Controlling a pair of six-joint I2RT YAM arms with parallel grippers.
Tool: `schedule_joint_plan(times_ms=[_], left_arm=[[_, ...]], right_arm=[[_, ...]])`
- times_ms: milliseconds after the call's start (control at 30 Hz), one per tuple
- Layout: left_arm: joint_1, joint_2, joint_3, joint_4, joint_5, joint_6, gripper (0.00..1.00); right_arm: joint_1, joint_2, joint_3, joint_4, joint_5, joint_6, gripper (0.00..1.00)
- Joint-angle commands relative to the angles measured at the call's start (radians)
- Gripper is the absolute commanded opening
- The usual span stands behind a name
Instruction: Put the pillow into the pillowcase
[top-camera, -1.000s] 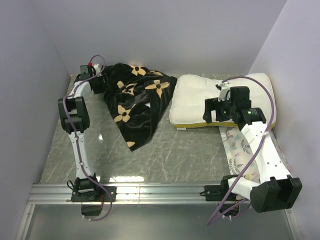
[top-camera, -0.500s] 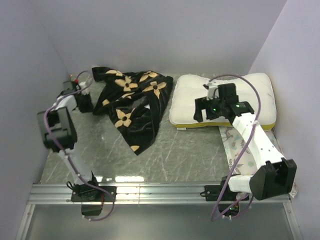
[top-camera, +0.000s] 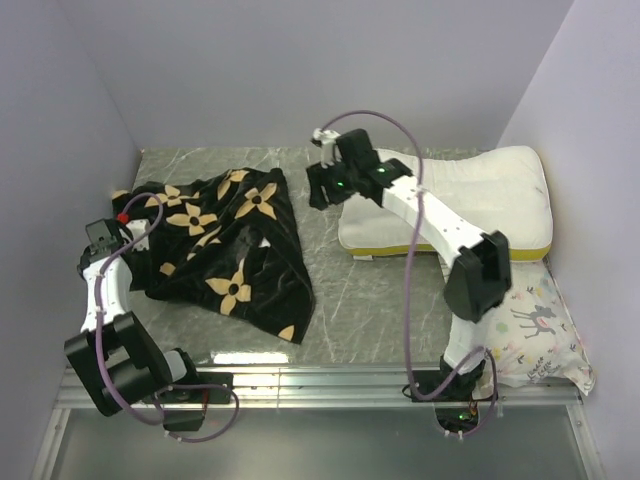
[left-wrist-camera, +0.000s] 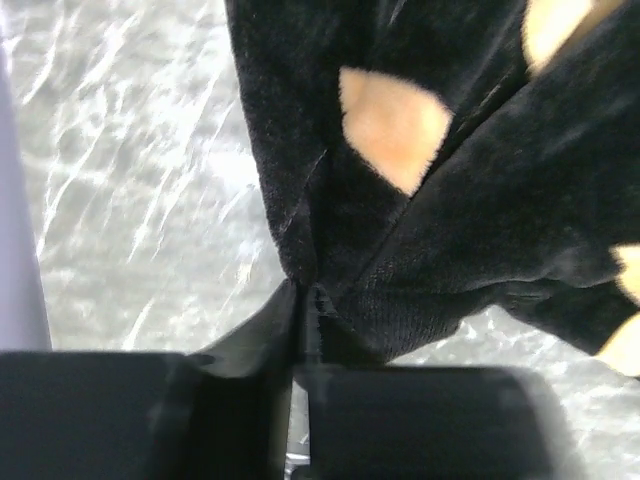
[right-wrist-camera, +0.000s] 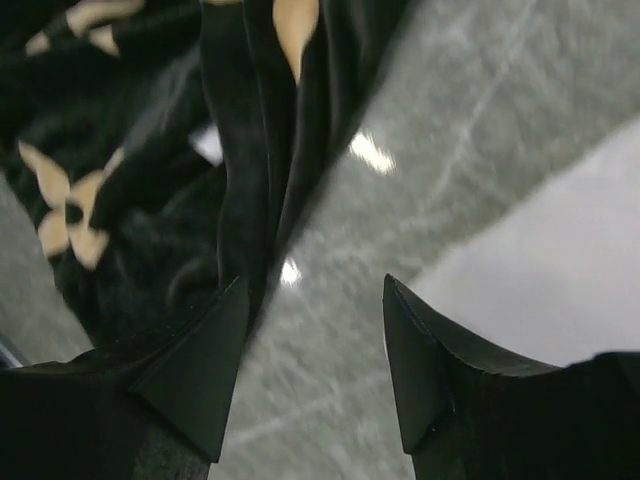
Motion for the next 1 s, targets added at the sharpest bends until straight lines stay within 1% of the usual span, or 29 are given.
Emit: schedule_joint_plan(times_ms=[0,33,67,100,133,200,233,300,400,433,533,567,600,667,733,767,833,867,933,967], left_arm=[[0.027,-0.062,0.018,-0.081,-0.036,0.082,0.17],[0.031,-0.063,0.033,-0.1,-0.008,0.083,0.31],[0.045,-0.06,0.073,-0.123,0.028,0.085,0.46],[0.051,-0.06,0.096,-0.155,0.099,0.086,0.66],[0.063,-0.059,0.143,-0.176,0.148,0.092,0.72],[0.066,-0.057,0.183,-0.187,0.235,0.094,0.83],[0.066,-0.053,0.197,-0.178,0.253,0.077,0.86],[0.065,-0.04,0.227,-0.136,0.294,0.054,0.89],[0.066,0.025,0.257,-0.117,0.314,0.005,0.88],[0.066,0.062,0.263,-0.109,0.319,-0.015,0.88],[0.068,0.105,0.265,-0.076,0.335,-0.032,0.88],[0.065,0.108,0.26,-0.062,0.34,-0.038,0.89],[0.066,0.115,0.254,-0.045,0.342,-0.042,0.94],[0.065,0.142,0.242,0.007,0.325,-0.065,0.96],[0.065,0.183,0.24,0.032,0.317,-0.084,0.95],[0.065,0.199,0.236,0.062,0.299,-0.093,0.95],[0.066,0.236,0.221,0.09,0.29,-0.111,0.93],[0.063,0.248,0.214,0.102,0.287,-0.116,0.92],[0.063,0.283,0.191,0.15,0.25,-0.133,0.89],[0.065,0.297,0.185,0.164,0.236,-0.135,0.85]], right_arm=[[0.081,0.117,0.146,0.043,0.056,0.059,0.62],[0.1,0.149,0.221,0.035,0.065,0.054,0.62],[0.116,0.215,0.261,0.031,0.1,0.044,0.62],[0.135,0.246,0.298,0.023,0.117,0.041,0.62],[0.165,0.304,0.371,0.017,0.128,0.037,0.62],[0.196,0.359,0.477,0.005,0.155,0.028,0.64],[0.227,0.41,0.508,0.003,0.166,0.024,0.64],[0.256,0.456,0.572,0.011,0.215,-0.002,0.65],[0.304,0.54,0.629,0.034,0.26,-0.044,0.66],[0.313,0.578,0.637,0.041,0.292,-0.051,0.66],[0.334,0.64,0.665,0.063,0.326,-0.074,0.66],[0.342,0.651,0.665,0.069,0.326,-0.082,0.67],[0.345,0.66,0.66,0.087,0.33,-0.087,0.67],[0.353,0.691,0.656,0.107,0.375,-0.11,0.68],[0.357,0.727,0.665,0.129,0.412,-0.125,0.68],[0.357,0.738,0.672,0.132,0.46,-0.131,0.66],[0.353,0.758,0.686,0.143,0.507,-0.122,0.61],[0.348,0.76,0.688,0.143,0.522,-0.105,0.55],[0.342,0.743,0.665,0.164,0.576,-0.101,0.49],[0.339,0.738,0.656,0.172,0.591,-0.098,0.42]])
